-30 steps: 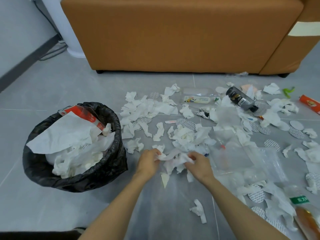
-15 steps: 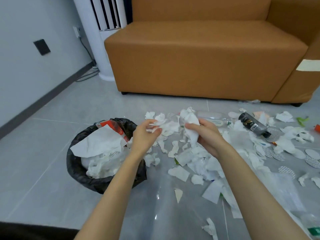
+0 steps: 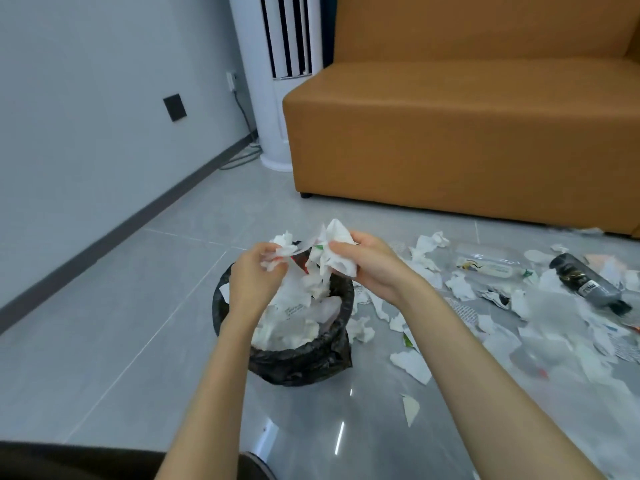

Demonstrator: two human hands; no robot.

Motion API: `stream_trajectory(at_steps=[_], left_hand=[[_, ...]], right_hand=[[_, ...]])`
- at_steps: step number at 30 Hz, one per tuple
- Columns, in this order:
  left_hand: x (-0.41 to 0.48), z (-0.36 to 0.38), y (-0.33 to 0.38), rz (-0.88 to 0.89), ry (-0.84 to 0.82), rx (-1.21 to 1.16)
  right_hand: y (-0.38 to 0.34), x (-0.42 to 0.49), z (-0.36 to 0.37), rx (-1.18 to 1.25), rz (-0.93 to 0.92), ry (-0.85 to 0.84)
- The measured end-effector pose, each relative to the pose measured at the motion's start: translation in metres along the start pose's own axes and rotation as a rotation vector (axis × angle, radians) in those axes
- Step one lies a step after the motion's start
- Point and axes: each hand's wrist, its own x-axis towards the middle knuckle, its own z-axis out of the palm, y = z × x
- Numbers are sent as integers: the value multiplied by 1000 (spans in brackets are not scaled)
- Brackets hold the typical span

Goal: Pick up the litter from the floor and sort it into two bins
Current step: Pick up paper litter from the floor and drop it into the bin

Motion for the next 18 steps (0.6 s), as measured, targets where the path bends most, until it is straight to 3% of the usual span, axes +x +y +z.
stream_trajectory(at_steps=[6,13,18], left_hand=[[4,8,-46,0,-146,295],[4,35,-79,90,-525,639],[1,41,-92,24,-678,719]], right_hand=[[37,14,25,-626,-119,128],[79,25,23,-1163,-230,-50],[92,38,31,-1563,-86,-254]])
